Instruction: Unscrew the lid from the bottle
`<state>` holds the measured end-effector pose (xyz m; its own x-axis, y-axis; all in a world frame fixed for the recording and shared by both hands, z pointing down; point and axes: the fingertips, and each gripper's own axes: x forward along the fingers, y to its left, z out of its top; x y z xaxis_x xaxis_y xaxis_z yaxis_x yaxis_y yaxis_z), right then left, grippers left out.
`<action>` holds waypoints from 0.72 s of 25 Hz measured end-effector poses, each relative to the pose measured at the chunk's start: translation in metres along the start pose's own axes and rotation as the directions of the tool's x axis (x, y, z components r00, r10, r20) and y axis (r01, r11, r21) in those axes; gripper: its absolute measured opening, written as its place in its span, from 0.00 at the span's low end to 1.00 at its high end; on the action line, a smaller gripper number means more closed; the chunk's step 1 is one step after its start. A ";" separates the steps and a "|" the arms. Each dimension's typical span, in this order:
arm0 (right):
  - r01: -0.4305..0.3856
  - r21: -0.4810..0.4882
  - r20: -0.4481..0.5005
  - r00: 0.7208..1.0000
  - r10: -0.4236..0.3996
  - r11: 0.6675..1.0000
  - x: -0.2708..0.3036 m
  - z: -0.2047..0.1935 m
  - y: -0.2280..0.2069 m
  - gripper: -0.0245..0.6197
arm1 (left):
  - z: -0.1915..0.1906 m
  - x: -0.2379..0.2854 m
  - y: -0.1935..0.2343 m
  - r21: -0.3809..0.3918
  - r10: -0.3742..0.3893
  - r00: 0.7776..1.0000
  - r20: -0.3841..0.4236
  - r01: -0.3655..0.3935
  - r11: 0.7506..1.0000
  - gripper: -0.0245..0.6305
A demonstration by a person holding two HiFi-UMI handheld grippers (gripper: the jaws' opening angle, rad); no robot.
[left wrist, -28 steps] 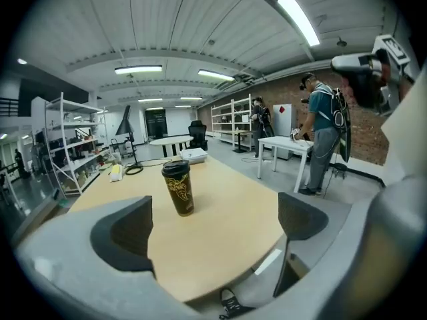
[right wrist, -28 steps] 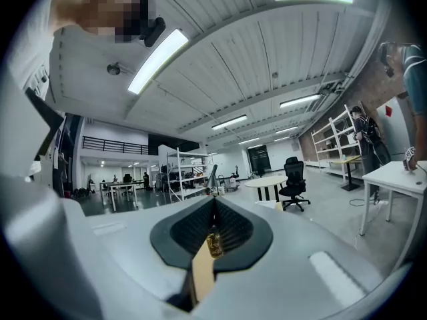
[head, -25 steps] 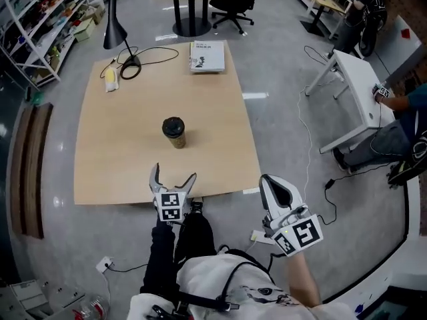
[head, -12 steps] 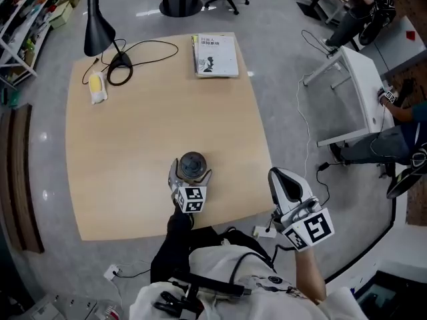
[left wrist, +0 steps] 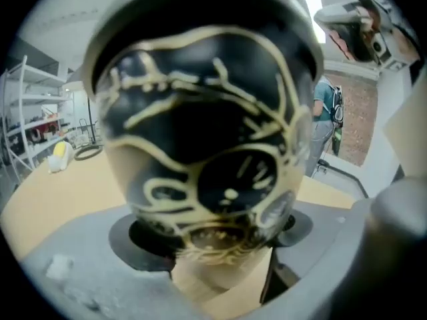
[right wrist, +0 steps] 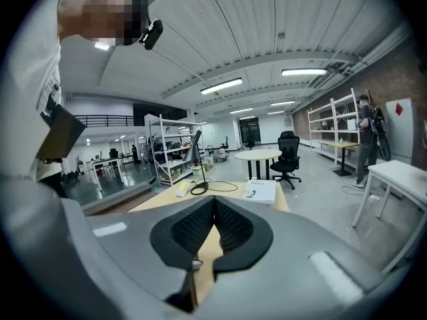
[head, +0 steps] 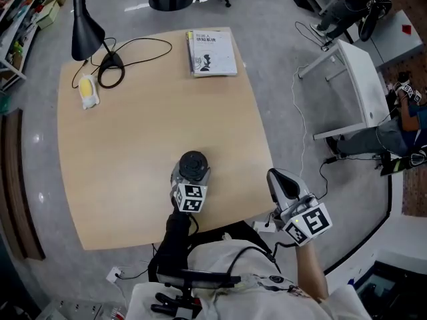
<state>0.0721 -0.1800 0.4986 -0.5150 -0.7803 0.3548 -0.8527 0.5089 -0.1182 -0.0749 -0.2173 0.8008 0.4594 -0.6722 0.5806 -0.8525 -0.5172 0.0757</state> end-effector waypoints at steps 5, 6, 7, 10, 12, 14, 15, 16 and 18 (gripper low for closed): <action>-0.181 -0.004 -0.011 0.984 0.181 0.984 0.022 -0.013 0.022 0.05 | 0.050 -0.023 -0.026 0.051 -0.207 0.975 0.075 0.204 0.978 0.65; -0.239 -0.027 -0.014 0.971 0.239 0.971 0.027 -0.010 0.030 0.06 | 0.069 -0.034 -0.035 0.080 -0.256 0.962 0.096 0.249 0.965 0.65; -0.305 -0.054 -0.022 0.952 0.304 0.951 0.031 -0.005 0.039 0.16 | 0.089 -0.046 -0.043 0.110 -0.301 0.946 0.117 0.289 0.951 0.65; -0.495 -0.153 -0.073 0.869 0.489 0.855 0.037 0.015 0.070 0.47 | 0.144 -0.084 -0.067 0.200 -0.416 0.893 0.169 0.382 0.902 0.65; -0.593 -0.202 -0.120 0.805 0.581 0.779 0.033 0.032 0.093 0.60 | 0.174 -0.110 -0.084 0.262 -0.484 0.856 0.181 0.432 0.863 0.65; -0.668 -0.267 -0.164 0.741 0.651 0.694 0.024 0.048 0.111 0.66 | 0.197 -0.133 -0.104 0.318 -0.548 0.817 0.179 0.479 0.818 0.65; -0.698 -0.303 -0.179 0.711 0.680 0.649 0.019 0.056 0.117 0.70 | 0.206 -0.143 -0.114 0.341 -0.577 0.798 0.172 0.502 0.795 0.65; -0.724 -0.329 -0.191 0.680 0.708 0.606 0.012 0.062 0.123 0.71 | 0.213 -0.152 -0.126 0.361 -0.605 0.780 0.162 0.524 0.771 0.65; -0.780 -0.346 -0.214 0.607 0.765 0.522 -0.004 0.070 0.133 0.73 | 0.221 -0.167 -0.152 0.395 -0.655 0.744 0.129 0.567 0.723 0.65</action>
<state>-0.0452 -0.1344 0.4164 -0.9464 -0.0065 0.3229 -0.0127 0.9998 -0.0172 0.0327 -0.1437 0.5130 0.9327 -0.2303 0.2777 -0.2569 -0.9644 0.0633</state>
